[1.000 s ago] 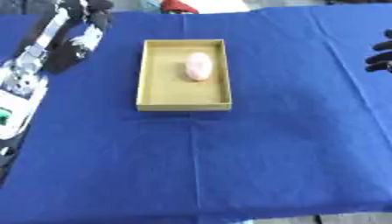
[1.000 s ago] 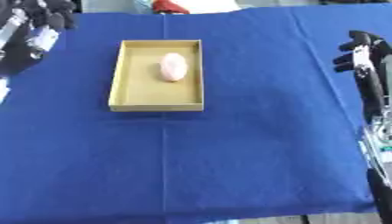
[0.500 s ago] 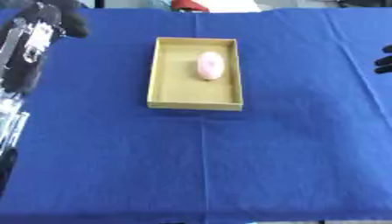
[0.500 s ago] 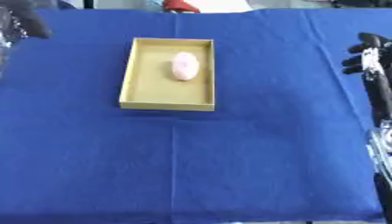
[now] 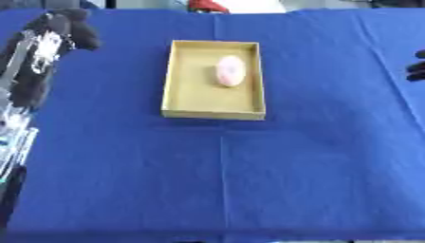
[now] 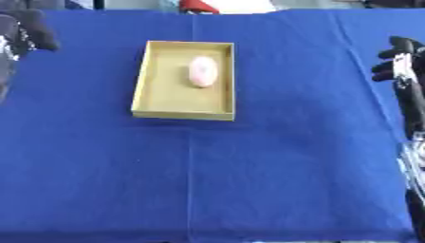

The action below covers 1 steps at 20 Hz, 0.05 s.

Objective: Pick up objects on the table and place them in the box.

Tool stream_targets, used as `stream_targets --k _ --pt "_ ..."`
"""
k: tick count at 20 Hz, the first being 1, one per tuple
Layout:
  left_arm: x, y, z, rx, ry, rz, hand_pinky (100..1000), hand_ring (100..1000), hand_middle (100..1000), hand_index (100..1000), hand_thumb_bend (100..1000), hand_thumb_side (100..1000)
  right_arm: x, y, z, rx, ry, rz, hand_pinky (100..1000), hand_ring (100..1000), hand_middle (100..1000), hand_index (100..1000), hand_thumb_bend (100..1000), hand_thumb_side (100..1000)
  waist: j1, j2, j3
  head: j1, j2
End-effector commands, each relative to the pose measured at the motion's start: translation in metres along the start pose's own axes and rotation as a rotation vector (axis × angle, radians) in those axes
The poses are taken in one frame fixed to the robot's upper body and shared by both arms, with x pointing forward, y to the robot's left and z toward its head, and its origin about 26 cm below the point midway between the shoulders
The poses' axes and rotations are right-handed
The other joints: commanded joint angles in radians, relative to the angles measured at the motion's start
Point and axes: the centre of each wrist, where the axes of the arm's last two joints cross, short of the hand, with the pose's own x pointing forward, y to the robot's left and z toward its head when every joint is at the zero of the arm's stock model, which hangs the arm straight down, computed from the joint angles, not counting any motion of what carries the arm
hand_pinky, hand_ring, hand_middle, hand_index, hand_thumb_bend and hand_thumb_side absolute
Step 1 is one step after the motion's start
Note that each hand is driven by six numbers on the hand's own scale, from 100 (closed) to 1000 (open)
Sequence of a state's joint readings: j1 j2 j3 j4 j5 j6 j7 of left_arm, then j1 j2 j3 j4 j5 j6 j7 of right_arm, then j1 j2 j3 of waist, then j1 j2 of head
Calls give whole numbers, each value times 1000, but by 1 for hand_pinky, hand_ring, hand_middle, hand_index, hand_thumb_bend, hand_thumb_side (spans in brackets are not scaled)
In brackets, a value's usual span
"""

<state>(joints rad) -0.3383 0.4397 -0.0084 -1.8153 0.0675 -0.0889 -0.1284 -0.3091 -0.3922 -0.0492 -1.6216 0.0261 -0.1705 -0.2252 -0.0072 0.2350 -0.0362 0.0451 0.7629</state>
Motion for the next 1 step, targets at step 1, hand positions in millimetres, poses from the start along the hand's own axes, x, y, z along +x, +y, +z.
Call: stream_targets --k 1 --pt "3 5 -1 10 -6 -22 698 619 593 795 100 852 9 -5 -7 -4 -39 16 518 554 591 786 100 799 2 -14 1 0 -6"
